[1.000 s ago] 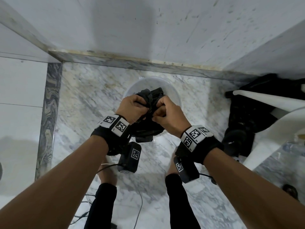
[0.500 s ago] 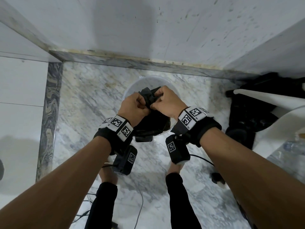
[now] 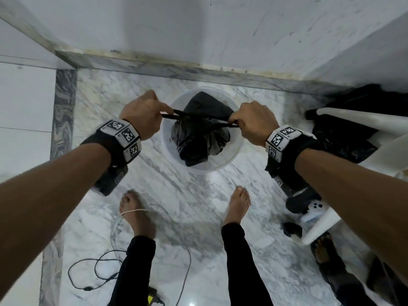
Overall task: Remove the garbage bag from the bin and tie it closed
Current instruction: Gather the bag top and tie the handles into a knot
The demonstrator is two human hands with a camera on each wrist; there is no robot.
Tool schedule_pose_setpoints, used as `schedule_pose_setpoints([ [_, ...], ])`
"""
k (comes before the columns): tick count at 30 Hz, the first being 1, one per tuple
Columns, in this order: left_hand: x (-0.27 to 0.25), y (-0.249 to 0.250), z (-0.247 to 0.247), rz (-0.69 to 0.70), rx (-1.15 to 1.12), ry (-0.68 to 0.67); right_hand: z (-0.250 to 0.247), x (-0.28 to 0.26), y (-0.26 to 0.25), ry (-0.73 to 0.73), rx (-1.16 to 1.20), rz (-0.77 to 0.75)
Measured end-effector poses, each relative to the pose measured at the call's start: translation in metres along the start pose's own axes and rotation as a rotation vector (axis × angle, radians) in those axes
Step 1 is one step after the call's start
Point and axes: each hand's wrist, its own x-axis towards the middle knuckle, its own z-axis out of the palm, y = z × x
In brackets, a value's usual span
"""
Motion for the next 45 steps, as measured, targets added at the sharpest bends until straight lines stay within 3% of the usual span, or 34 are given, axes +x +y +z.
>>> schedule_pose_setpoints([
  [5, -0.002, -0.005, 0.009, 0.135, 0.311, -0.089, 0.004, -0.001, 0.017, -0.089, -0.23, -0.107],
  [7, -0.002, -0.006, 0.008, 0.154, 0.279, -0.091, 0.004, -0.002, 0.024, -0.066, -0.252, -0.133],
  [9, 0.0, -0.009, 0.003, 0.071, 0.04, -0.053, 0.003, -0.004, 0.031, -0.023, -0.221, -0.139],
  [14, 0.007, 0.001, -0.009, -0.376, -1.045, -0.041, -0.007, -0.016, 0.037, 0.096, 0.013, -0.228],
  [17, 0.006, 0.014, -0.01, -0.515, -1.435, -0.025, -0.014, -0.019, 0.026, 0.17, 0.194, -0.335],
  [22, 0.004, 0.028, -0.012, -0.555, -1.645, -0.001, -0.018, -0.016, 0.007, 0.116, 0.241, -0.484],
  [27, 0.005, 0.03, -0.009, -0.517, -1.661, -0.071, -0.014, -0.017, -0.013, -0.003, 0.331, -0.594],
  [30, 0.006, 0.031, -0.005, -0.534, -1.66, -0.091, -0.01, -0.014, -0.022, 0.028, 0.523, -0.461],
  [36, 0.006, 0.026, 0.012, -0.64, -1.695, -0.09, -0.011, -0.004, -0.03, 0.029, 1.223, -0.017],
  [40, 0.003, 0.022, 0.023, -0.698, -1.795, -0.047, -0.001, 0.001, -0.026, 0.151, 1.763, 0.314],
  [45, 0.005, 0.028, 0.028, -0.702, -1.87, -0.001, 0.01, -0.005, -0.019, 0.343, 2.25, 0.541],
])
